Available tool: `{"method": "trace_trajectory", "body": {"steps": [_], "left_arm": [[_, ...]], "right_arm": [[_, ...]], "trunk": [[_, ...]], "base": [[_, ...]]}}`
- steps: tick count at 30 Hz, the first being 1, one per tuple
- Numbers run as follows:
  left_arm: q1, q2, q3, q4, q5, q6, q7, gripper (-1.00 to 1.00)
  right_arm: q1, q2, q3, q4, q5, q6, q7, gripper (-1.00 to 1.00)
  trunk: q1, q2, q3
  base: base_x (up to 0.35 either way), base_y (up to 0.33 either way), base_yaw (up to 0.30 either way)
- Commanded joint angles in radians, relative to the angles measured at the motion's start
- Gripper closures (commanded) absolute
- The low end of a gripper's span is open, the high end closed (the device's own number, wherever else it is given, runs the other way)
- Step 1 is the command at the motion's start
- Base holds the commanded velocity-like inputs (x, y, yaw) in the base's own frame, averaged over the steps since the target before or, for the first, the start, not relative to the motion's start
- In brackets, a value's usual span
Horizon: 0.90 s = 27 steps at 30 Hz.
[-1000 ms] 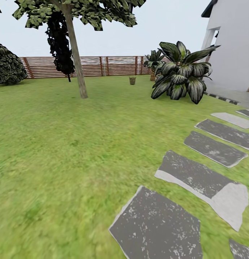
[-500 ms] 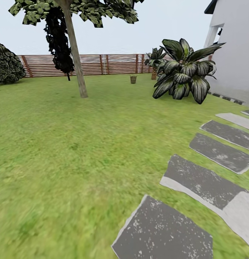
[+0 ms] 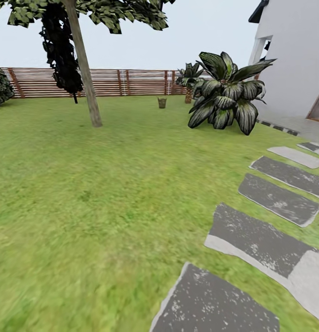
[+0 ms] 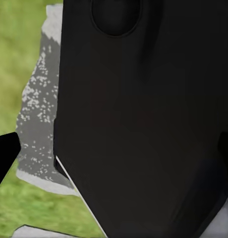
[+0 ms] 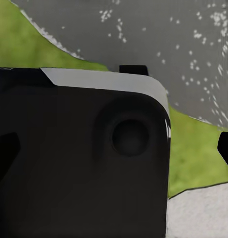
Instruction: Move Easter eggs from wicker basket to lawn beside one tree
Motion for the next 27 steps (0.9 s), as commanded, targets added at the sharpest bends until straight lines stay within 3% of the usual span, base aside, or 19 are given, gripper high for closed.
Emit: {"method": "trace_trajectory", "body": {"steps": [1,27], "left_arm": [[0.0,-0.001,0.005,0.0,0.001,-0.001,0.0,-1.0],[0.0,-0.001,0.005,0.0,0.001,-0.001,0.0,-1.0]], "right_arm": [[-0.001,0.0,0.0,0.001,0.001,-0.003,0.0,-1.0],[-0.001,-0.001,0.0,0.001,0.002,0.0,-0.001,-1.0]], "trunk": [[0.001,0.0,-0.001],[0.001,0.0,-0.001]], "base": [[0.314,0.108,-0.051],[0.314,0.108,-0.003]]}}
